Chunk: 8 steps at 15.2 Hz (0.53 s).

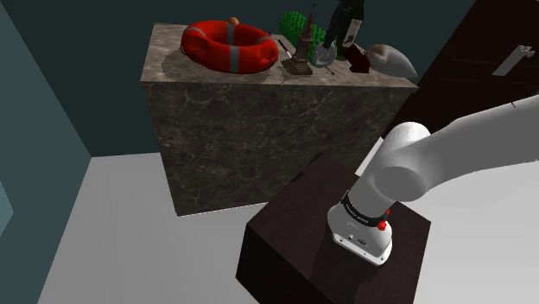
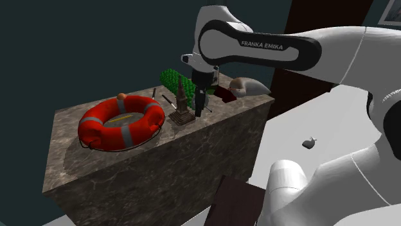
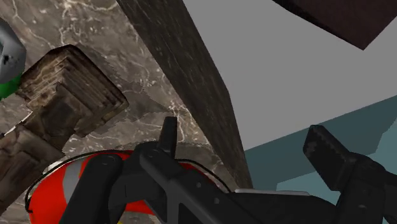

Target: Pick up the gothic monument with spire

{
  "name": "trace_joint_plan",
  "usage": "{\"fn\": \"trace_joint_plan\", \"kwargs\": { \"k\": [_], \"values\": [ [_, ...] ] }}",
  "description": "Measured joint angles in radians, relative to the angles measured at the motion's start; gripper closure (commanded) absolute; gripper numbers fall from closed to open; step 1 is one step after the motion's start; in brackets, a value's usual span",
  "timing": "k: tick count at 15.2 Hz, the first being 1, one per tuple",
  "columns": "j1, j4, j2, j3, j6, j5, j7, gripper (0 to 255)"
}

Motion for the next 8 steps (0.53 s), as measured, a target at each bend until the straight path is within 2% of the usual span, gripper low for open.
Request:
{"fn": "trace_joint_plan", "kwargs": {
  "k": [4, 8],
  "values": [
    [0.057, 0.087, 0.092, -0.130, 0.024, -0.006, -0.233, 0],
    [0.137, 0.211, 0.235, -0.279, 0.049, 0.037, -0.479, 0]
  ]
}}
